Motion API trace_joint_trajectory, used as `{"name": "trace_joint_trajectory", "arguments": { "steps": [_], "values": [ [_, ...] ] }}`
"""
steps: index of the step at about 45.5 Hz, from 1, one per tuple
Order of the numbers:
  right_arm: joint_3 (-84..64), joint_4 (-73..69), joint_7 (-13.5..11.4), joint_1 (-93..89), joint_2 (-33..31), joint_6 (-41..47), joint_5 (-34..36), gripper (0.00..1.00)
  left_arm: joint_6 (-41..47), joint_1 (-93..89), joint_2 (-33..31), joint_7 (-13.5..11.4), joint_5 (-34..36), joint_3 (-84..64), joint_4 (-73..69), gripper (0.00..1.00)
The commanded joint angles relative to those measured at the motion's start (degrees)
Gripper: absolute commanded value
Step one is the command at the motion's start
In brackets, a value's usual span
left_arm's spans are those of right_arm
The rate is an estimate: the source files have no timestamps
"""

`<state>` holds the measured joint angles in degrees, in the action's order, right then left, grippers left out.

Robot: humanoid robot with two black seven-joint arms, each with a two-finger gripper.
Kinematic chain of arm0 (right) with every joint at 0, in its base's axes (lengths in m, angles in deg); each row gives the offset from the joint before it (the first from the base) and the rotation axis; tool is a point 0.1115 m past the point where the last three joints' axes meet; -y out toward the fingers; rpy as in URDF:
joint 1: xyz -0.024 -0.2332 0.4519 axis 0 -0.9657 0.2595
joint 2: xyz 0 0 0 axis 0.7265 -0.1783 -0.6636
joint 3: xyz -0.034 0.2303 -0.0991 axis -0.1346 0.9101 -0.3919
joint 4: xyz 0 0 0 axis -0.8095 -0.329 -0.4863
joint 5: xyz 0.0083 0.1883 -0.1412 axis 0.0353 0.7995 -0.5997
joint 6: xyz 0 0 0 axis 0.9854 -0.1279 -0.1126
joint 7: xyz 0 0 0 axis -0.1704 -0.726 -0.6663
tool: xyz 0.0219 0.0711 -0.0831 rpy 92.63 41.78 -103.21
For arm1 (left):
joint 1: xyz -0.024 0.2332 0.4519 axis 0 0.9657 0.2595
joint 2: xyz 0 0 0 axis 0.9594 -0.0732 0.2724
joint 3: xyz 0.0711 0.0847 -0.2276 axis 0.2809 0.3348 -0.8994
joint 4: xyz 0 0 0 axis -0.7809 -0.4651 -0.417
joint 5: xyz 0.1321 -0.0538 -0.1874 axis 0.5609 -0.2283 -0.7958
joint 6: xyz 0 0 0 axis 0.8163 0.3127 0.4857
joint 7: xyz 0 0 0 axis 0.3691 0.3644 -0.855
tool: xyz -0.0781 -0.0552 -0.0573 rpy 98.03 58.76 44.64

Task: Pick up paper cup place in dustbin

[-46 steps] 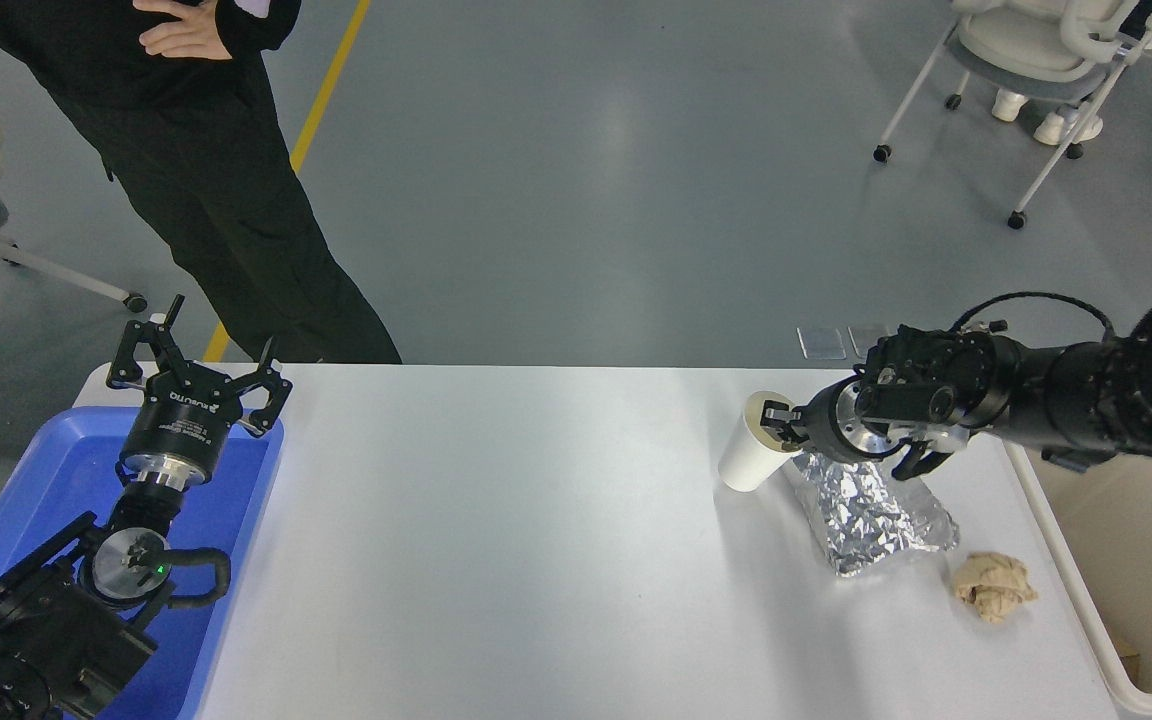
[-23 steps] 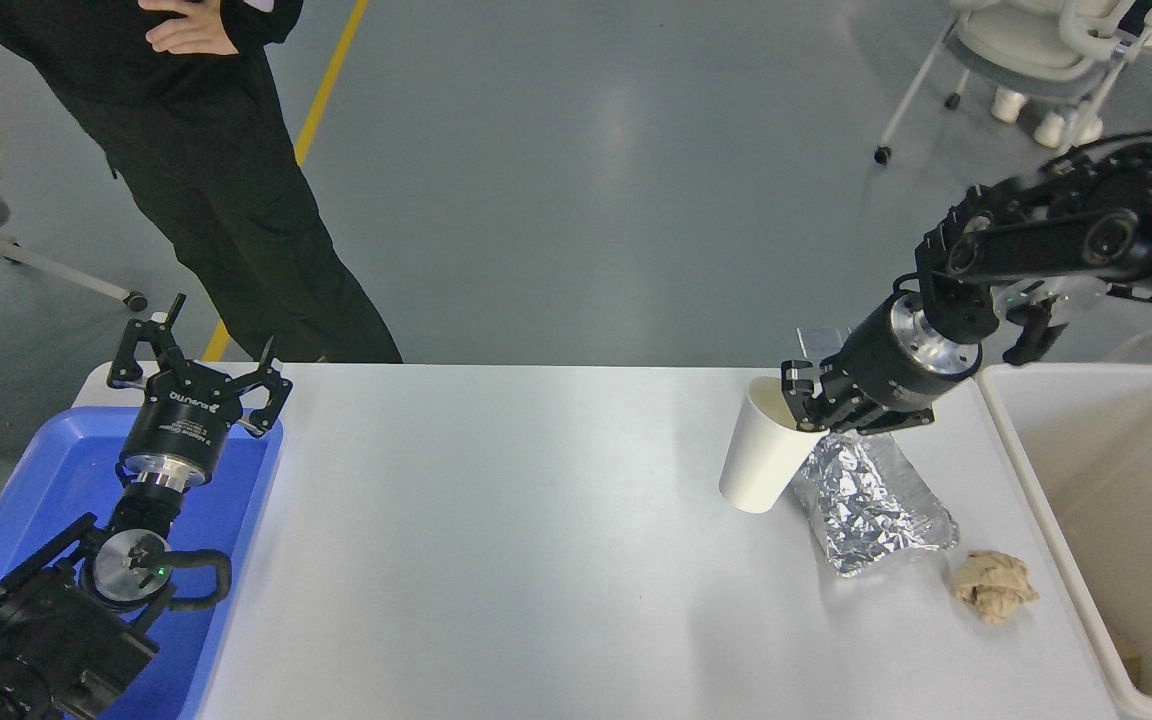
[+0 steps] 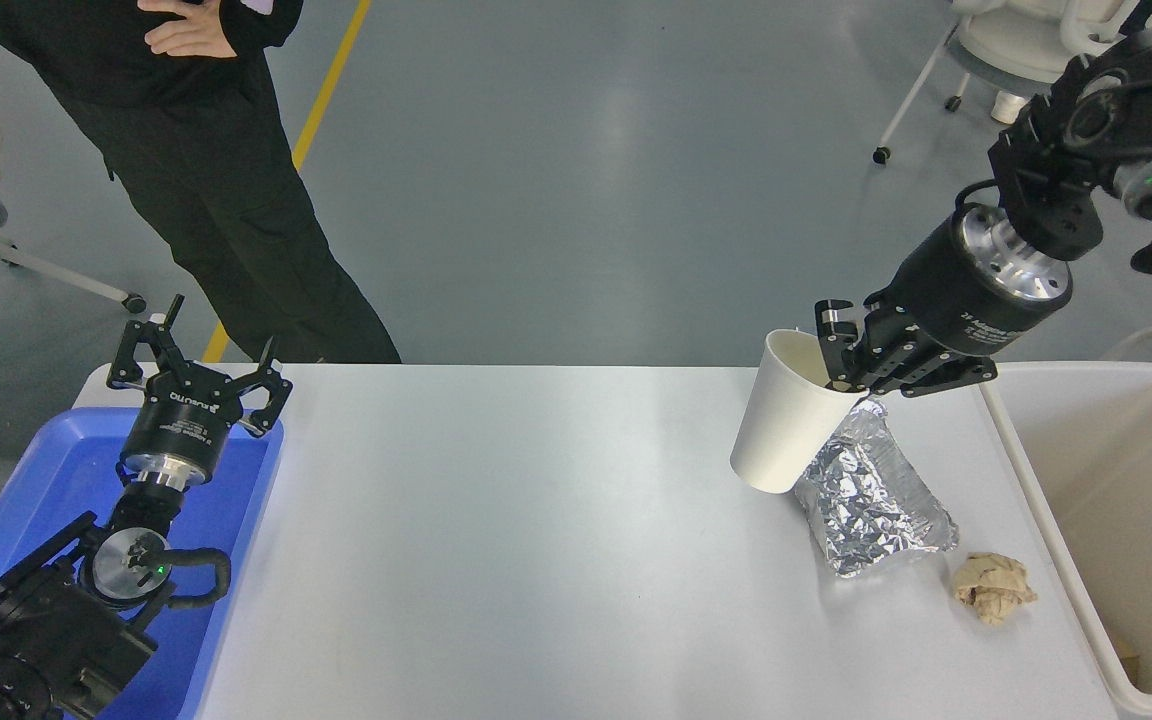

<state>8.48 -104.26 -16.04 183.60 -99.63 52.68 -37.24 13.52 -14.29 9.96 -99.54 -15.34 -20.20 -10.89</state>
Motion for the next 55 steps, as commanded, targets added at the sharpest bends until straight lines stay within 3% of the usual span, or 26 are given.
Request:
{"name": "trace_joint_trajectory", "arguments": {
  "steps": [1, 26, 33, 41, 47, 55],
  "values": [
    [-2.31, -1.11, -0.11, 5.35, -0.26, -0.17, 1.57, 0.0, 0.02, 0.0, 0.0, 0.0, 0.0, 0.0, 0.0, 1.0],
    [-3.8, -0.76, -0.11, 5.0, -0.26, -2.54, 2.19, 0.0, 0.02, 0.0, 0.0, 0.0, 0.0, 0.0, 0.0, 1.0],
    [-9.06, -0.41, -0.19, 2.63, -1.22, -8.16, 1.84, 0.0, 0.02, 0.09, 0.0, -0.09, 0.0, 0.0, 0.0, 1.0],
    [-15.75, 1.25, -0.19, -1.23, -7.28, -14.13, 0.08, 0.0, 0.02, 0.09, 0.0, -0.18, -0.09, -0.09, 0.0, 1.0],
    [-18.04, 6.08, -0.19, -8.26, -13.34, -17.39, -8.34, 0.0, 0.02, 0.18, 0.0, -0.27, -0.09, -0.17, 0.0, 1.0],
    [-18.13, 10.75, -0.19, -14.68, -21.34, -20.11, -12.4, 0.0, 0.02, 0.18, 0.0, -0.27, -0.09, -0.17, 0.0, 1.0]
  ]
}}
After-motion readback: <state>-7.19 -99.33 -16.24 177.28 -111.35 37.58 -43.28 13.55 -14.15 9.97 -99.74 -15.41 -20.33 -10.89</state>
